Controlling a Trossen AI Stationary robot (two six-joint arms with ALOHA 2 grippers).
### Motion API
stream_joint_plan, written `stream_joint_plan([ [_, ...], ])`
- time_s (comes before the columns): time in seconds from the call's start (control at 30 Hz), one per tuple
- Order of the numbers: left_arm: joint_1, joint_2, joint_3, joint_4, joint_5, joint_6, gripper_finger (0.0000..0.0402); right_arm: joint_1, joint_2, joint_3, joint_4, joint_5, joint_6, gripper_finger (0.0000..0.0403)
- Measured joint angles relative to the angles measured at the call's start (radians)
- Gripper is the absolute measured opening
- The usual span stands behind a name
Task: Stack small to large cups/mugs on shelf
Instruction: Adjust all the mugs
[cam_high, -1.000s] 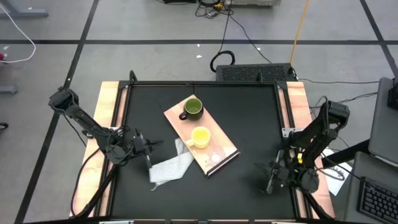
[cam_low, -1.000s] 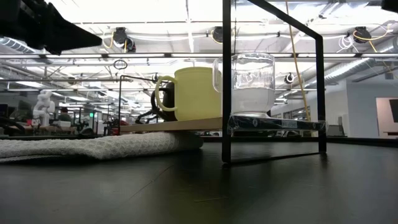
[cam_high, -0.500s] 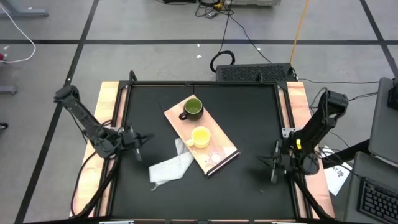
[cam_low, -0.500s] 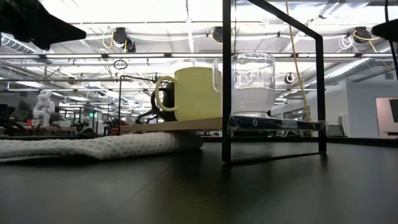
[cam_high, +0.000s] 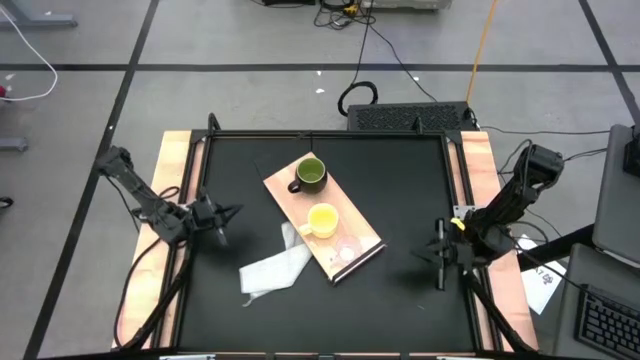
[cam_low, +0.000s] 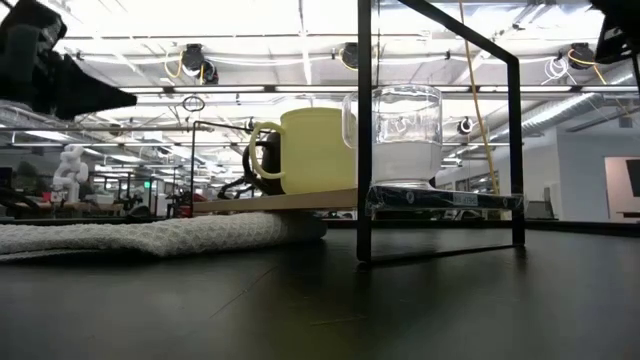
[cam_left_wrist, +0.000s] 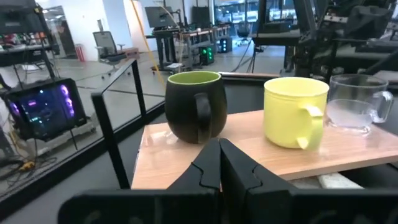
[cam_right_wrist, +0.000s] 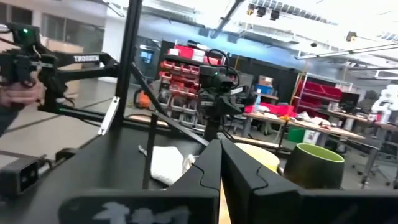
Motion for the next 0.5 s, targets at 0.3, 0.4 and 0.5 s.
stream_joint_plan([
  [0.3,0.012,-0.189,-0.032,-0.07,0.052,0.061,0.0,-0.057,-0.001,-0.001,0.001,-0.104,0.008,0.0],
  [0.4,0.015,-0.196,-0.032,-0.068,0.065,0.073,0.0,-0.071,-0.001,-0.002,0.001,-0.105,0.017,0.0],
  [0.5,0.023,-0.196,-0.032,-0.068,0.066,0.076,0.0,-0.089,-0.008,-0.002,0.0,-0.106,0.004,0.0],
])
